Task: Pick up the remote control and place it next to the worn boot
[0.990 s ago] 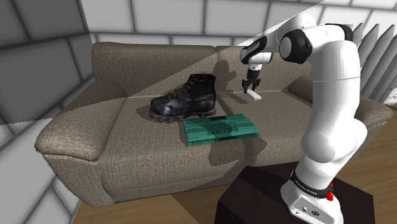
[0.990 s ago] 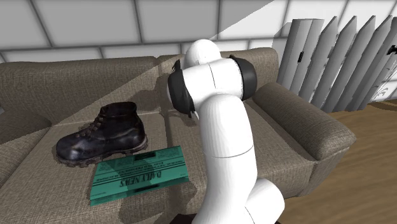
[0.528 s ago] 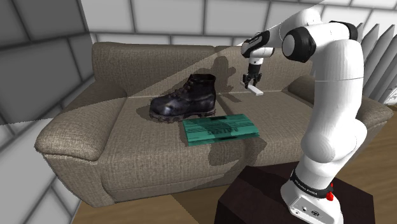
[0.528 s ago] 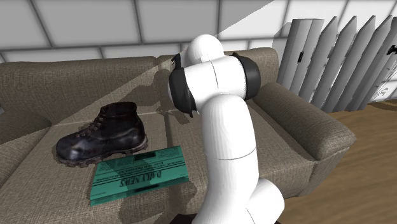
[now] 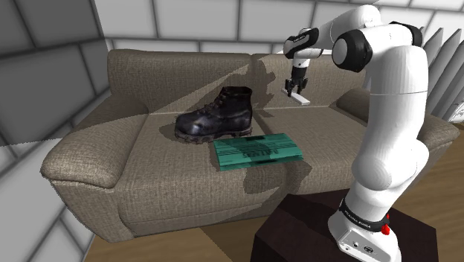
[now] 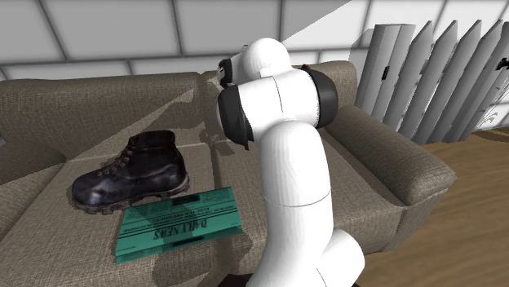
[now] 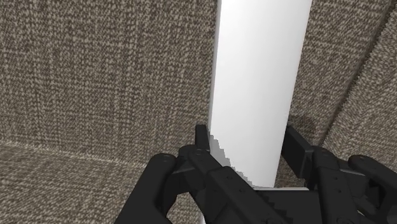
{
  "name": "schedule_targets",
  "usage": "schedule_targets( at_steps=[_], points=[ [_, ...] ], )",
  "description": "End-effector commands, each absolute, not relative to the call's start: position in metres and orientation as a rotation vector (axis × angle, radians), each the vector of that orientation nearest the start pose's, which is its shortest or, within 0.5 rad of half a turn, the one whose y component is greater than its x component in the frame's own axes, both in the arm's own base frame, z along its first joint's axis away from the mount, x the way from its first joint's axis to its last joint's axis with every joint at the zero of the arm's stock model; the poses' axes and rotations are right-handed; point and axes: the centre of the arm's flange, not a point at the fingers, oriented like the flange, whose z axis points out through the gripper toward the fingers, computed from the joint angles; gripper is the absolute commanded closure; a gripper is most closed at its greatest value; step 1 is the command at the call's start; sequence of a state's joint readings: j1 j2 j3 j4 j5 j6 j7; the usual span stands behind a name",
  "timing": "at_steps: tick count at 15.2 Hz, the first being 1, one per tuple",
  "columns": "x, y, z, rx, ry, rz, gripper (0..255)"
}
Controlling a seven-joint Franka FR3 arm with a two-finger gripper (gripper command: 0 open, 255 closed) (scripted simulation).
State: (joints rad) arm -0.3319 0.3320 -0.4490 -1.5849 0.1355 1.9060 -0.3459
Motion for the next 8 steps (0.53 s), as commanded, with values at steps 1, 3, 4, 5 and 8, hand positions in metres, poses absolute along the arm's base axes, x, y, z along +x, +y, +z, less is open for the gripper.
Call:
schedule_targets(
  at_steps=[1,3,4,5,8],
  points=[
    [0.493,-0.430,0.473,-3.083,0.714,-0.020,255],
    [0.493,-0.430,0.484,-3.083,0.714,-0.020,255],
    [0.493,-0.430,0.489,-3.083,0.714,-0.020,255],
    [0.493,-0.430,0.494,-3.083,0.714,-0.020,255],
    [0.493,-0.430,0.510,-3.083,0.714,-0.020,255]
  ],
)
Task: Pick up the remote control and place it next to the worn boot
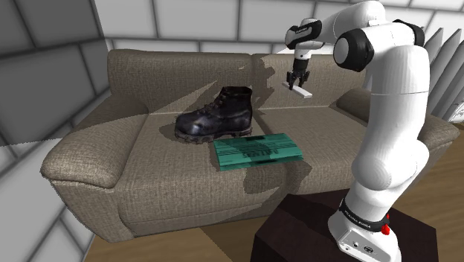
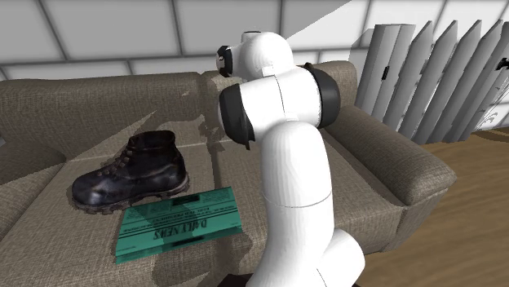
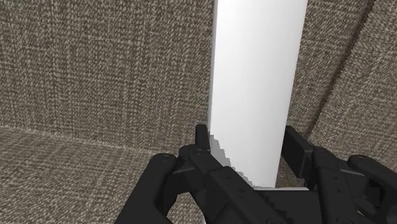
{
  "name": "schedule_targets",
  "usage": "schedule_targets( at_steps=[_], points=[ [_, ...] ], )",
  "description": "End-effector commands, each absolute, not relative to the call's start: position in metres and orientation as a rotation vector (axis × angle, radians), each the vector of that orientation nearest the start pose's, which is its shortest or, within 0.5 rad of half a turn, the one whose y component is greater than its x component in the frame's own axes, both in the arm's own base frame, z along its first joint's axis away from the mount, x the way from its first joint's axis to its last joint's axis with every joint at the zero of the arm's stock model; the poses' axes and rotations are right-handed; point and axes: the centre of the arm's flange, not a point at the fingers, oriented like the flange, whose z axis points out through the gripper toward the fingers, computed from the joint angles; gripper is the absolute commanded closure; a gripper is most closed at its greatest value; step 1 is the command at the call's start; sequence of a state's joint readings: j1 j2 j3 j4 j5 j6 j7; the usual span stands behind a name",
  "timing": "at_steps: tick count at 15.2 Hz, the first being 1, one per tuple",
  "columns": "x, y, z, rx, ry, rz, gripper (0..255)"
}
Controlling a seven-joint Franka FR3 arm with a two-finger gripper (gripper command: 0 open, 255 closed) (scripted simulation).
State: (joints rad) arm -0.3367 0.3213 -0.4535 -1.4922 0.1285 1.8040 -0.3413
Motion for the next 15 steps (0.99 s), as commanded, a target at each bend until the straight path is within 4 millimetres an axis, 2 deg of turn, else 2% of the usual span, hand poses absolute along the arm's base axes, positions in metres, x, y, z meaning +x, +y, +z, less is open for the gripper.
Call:
schedule_targets(
  at_steps=[1,15],
  points=[
    [0.493,-0.430,0.515,-3.083,0.714,-0.020,255],
    [0.493,-0.430,0.589,-3.083,0.714,-0.020,255]
  ],
)
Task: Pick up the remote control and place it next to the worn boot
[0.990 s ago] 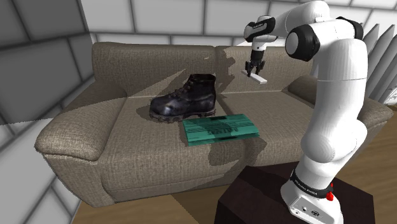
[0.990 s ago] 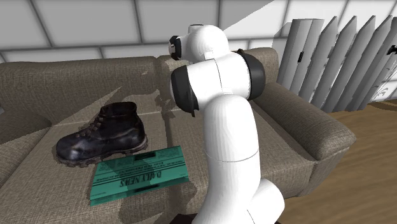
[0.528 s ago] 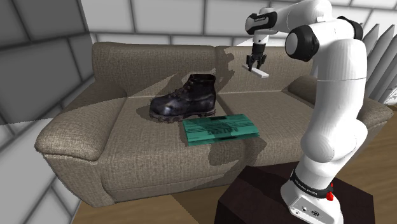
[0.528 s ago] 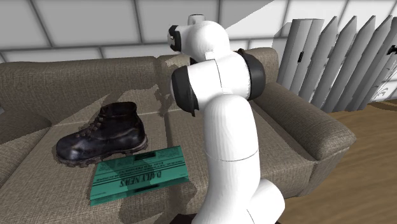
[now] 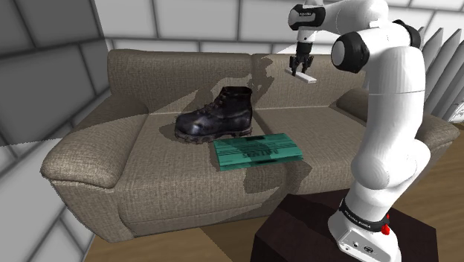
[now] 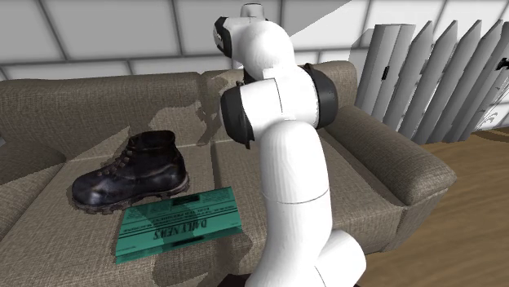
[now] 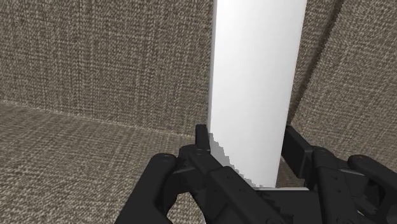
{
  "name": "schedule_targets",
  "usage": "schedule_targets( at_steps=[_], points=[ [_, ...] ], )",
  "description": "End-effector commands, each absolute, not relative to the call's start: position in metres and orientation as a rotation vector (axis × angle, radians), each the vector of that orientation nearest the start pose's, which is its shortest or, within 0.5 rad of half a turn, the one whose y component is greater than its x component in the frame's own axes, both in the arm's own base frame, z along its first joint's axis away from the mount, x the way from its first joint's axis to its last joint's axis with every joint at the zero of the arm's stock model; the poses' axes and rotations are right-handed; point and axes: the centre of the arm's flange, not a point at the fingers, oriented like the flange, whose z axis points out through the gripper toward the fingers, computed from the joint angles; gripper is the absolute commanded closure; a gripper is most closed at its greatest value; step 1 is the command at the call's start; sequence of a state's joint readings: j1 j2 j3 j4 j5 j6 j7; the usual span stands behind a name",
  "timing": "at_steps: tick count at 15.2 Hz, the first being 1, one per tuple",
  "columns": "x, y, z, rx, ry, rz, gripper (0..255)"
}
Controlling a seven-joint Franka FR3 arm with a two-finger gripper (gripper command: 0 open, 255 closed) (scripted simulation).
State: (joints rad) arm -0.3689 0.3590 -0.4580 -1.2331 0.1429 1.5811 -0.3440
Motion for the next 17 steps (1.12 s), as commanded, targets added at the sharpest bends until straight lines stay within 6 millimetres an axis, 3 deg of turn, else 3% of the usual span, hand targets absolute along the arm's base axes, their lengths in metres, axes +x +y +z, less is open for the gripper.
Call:
schedule_targets(
  at_steps=[1,12,17],
  points=[
    [0.493,-0.430,0.595,-3.083,0.714,-0.020,255],
    [0.493,-0.430,0.648,-3.083,0.714,-0.020,255],
    [0.500,-0.364,0.648,-3.083,0.714,-0.020,255]
  ],
)
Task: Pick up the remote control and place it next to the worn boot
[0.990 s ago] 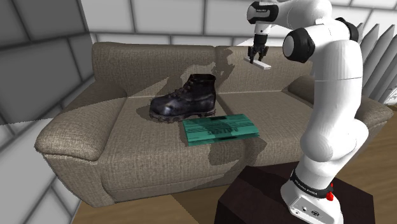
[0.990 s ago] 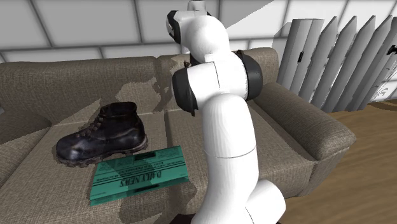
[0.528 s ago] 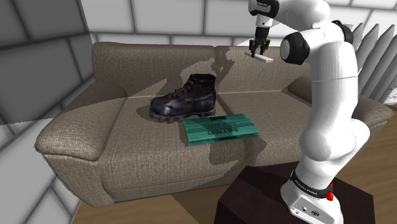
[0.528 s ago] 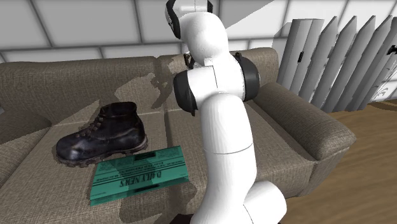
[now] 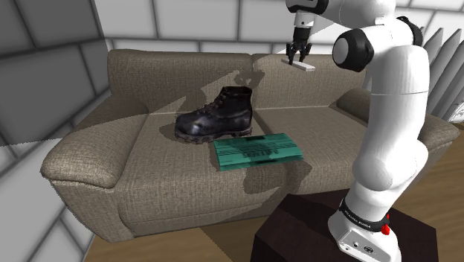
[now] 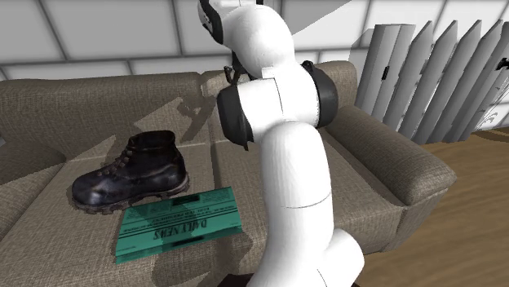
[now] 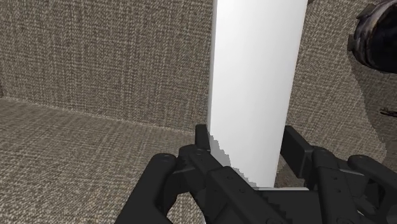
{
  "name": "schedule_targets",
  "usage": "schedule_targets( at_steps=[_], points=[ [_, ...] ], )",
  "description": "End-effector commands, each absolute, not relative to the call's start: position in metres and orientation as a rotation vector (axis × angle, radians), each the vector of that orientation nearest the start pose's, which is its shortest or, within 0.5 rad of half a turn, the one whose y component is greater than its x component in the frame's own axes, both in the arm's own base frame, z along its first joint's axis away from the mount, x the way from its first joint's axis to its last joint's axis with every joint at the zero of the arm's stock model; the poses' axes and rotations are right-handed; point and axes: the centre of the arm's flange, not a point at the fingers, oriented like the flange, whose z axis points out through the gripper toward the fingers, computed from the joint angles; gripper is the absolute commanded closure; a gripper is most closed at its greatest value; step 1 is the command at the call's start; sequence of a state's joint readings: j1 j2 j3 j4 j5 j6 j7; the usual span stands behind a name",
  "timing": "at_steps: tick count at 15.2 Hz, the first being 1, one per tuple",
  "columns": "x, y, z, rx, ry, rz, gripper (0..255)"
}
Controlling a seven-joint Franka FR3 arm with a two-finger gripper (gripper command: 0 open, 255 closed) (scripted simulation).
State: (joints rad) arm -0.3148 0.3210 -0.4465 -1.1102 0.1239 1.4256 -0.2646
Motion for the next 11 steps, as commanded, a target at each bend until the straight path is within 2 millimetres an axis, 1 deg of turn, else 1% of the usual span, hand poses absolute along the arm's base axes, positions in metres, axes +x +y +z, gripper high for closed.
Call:
schedule_targets(
  at_steps=[1,11],
  points=[
    [0.501,-0.351,0.648,-3.083,0.714,-0.020,255],
    [0.513,-0.219,0.649,-3.083,0.714,-0.020,255]
  ],
)
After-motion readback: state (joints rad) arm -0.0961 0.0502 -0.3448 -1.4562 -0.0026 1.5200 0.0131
